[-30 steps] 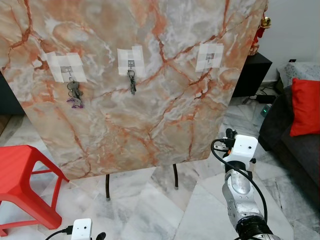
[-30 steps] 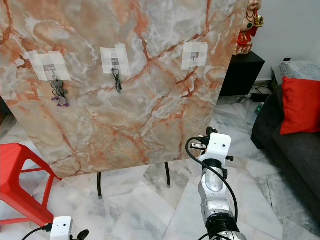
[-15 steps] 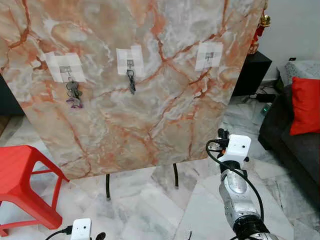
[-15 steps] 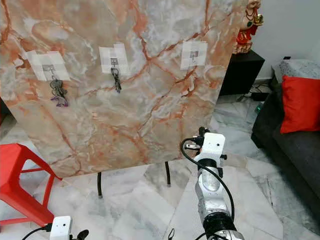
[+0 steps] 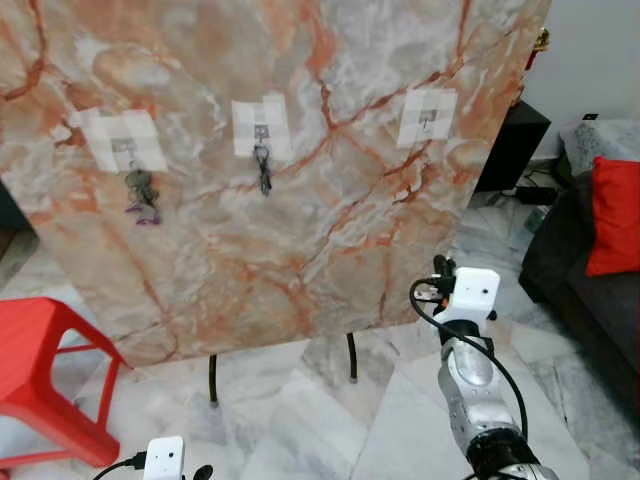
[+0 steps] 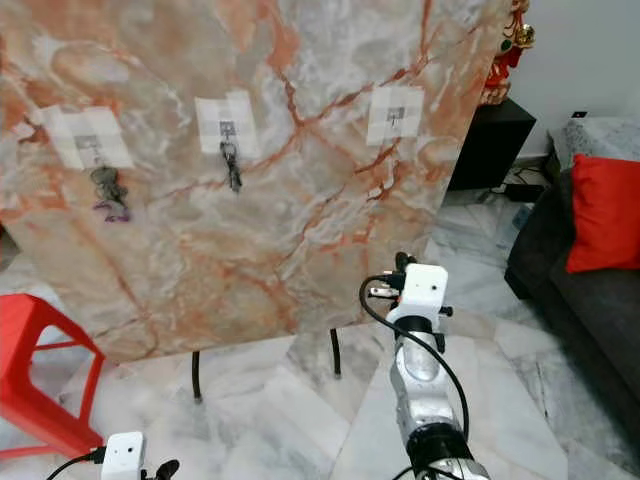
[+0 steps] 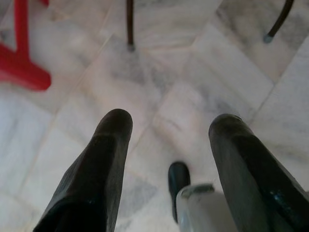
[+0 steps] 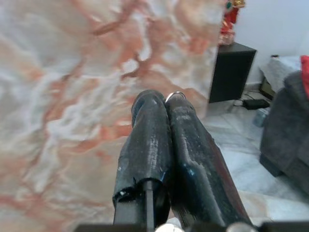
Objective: Hang keys on a hook
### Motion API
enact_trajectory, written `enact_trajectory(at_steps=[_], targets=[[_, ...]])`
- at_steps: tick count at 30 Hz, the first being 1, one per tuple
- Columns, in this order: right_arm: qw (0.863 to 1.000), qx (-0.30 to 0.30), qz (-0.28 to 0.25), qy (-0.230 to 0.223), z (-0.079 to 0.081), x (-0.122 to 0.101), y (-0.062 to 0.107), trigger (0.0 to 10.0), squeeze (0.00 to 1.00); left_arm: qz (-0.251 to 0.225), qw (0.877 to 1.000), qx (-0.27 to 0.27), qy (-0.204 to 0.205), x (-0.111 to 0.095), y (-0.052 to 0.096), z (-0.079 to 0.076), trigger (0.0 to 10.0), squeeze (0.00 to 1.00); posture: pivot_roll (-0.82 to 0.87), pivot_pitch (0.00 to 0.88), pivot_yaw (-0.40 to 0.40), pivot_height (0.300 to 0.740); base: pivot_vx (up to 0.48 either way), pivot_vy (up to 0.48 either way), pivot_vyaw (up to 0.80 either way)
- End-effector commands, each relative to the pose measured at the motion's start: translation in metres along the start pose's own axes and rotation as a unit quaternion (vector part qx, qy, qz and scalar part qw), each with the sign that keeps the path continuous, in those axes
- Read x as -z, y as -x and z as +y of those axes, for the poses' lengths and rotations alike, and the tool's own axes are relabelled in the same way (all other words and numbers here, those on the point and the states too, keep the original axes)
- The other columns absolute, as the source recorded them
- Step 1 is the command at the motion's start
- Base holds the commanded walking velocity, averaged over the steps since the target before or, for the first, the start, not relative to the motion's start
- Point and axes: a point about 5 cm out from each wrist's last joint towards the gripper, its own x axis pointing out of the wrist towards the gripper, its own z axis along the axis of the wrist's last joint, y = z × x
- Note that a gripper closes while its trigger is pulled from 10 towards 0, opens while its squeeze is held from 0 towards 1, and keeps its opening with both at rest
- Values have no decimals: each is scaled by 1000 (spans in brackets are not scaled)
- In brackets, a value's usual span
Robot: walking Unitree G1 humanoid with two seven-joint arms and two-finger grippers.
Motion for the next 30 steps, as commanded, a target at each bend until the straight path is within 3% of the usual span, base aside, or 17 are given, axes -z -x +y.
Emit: enact_trajectory(at_steps=[1, 17, 30], targets=[[1000, 7, -2, 5, -7, -2, -2, 10000, 0, 9, 1000, 4, 9, 3, 0, -5, 10000, 0, 54, 0, -64, 740, 315, 0, 0], [1000, 6, -4, 3, -4, -2, -2, 10000, 0, 9, 1000, 10, 2, 4, 0, -8, 10000, 0, 60, 0, -62, 740, 311, 0, 0], [1000, 8, -3, 4, -4, -1, -2, 10000, 0, 9, 1000, 11, 3, 4, 0, -7, 10000, 0, 63, 0, -62, 740, 80, 0, 0]])
